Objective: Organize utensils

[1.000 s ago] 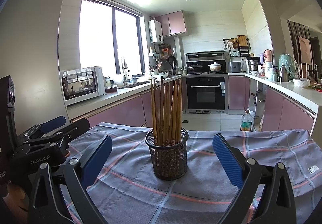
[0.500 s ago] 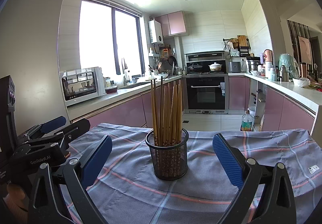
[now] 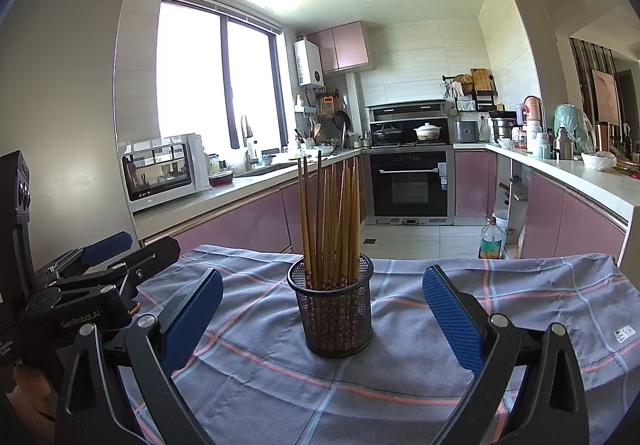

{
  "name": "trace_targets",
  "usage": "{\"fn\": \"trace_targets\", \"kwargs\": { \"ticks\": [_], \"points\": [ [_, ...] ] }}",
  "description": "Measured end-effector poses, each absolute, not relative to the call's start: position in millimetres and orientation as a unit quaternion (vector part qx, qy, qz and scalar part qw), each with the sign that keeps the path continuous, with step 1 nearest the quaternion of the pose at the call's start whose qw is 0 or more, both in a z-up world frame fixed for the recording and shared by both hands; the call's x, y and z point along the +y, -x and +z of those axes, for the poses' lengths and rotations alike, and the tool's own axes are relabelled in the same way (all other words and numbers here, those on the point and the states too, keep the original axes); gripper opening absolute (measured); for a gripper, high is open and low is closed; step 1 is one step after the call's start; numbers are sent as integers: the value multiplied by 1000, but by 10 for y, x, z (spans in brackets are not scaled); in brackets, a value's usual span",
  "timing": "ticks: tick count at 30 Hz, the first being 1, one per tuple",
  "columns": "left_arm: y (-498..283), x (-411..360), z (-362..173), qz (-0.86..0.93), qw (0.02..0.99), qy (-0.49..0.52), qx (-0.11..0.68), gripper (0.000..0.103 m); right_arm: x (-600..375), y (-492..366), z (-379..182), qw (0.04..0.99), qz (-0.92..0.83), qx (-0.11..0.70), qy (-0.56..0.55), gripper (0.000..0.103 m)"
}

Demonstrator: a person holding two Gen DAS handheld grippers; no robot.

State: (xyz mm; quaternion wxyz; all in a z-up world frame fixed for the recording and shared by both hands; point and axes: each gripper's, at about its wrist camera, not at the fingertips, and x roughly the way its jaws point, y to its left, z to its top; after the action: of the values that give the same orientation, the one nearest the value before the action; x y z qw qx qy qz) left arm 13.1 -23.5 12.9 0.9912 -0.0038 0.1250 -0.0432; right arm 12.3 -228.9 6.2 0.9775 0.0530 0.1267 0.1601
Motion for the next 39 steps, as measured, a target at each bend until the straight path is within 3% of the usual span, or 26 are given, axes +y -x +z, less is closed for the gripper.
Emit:
{"fn": "trace_targets", "kwargs": {
  "ticks": [39],
  "points": [
    [-125, -253, 111, -42, 991, 3, 125, 97, -2296, -119, 55, 978, 157, 121, -58, 97]
  ]
}}
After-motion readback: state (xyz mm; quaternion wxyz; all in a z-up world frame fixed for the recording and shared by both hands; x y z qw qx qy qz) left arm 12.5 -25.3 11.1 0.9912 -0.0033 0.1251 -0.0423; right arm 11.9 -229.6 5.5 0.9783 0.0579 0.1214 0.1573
